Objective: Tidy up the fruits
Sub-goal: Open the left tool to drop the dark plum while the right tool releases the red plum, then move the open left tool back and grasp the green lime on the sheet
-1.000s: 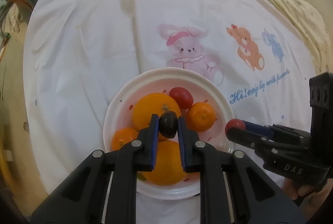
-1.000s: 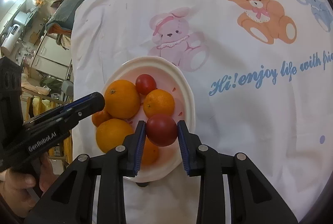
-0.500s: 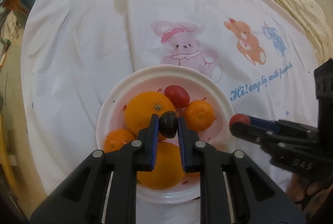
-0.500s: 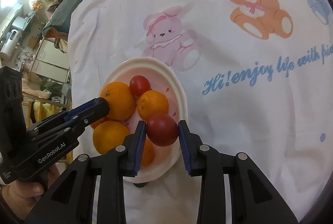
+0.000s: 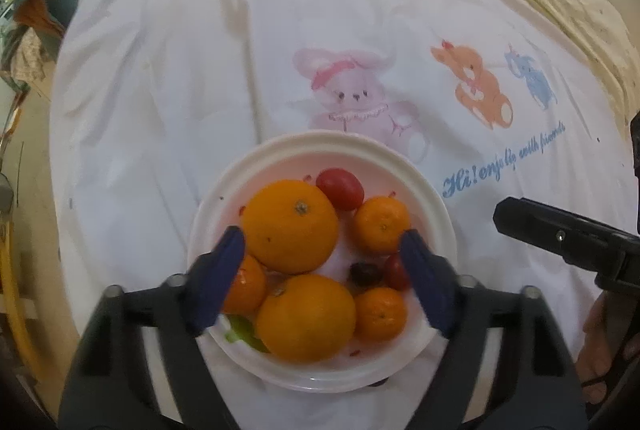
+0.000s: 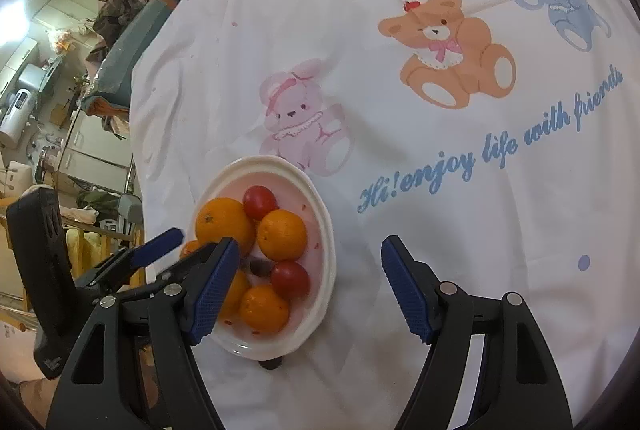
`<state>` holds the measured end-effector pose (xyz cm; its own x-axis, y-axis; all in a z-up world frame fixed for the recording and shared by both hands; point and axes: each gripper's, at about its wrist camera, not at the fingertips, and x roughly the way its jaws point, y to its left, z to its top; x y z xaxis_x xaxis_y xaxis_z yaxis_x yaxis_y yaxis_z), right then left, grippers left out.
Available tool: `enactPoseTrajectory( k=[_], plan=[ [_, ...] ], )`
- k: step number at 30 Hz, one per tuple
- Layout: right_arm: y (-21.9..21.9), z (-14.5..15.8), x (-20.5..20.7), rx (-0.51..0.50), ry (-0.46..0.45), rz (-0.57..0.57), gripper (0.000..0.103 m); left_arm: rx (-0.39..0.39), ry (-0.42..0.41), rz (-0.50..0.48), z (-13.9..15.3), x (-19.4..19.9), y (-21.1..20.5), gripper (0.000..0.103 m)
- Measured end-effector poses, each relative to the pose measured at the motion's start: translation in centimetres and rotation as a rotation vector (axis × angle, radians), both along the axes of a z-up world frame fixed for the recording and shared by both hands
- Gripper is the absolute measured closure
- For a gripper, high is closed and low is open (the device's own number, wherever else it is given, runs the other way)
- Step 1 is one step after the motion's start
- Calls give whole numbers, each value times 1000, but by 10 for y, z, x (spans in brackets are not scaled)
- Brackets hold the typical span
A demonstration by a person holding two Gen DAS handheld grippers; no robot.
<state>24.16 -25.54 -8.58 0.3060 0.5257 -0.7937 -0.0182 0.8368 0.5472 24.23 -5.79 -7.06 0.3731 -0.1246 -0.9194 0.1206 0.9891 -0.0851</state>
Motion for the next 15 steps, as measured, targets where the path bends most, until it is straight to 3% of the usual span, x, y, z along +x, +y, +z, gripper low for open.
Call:
enactPoseTrajectory(
  k=[15],
  plan=[
    [8, 36, -12, -8, -69, 26, 27, -11, -66, 102, 34, -20, 21, 25]
  ],
)
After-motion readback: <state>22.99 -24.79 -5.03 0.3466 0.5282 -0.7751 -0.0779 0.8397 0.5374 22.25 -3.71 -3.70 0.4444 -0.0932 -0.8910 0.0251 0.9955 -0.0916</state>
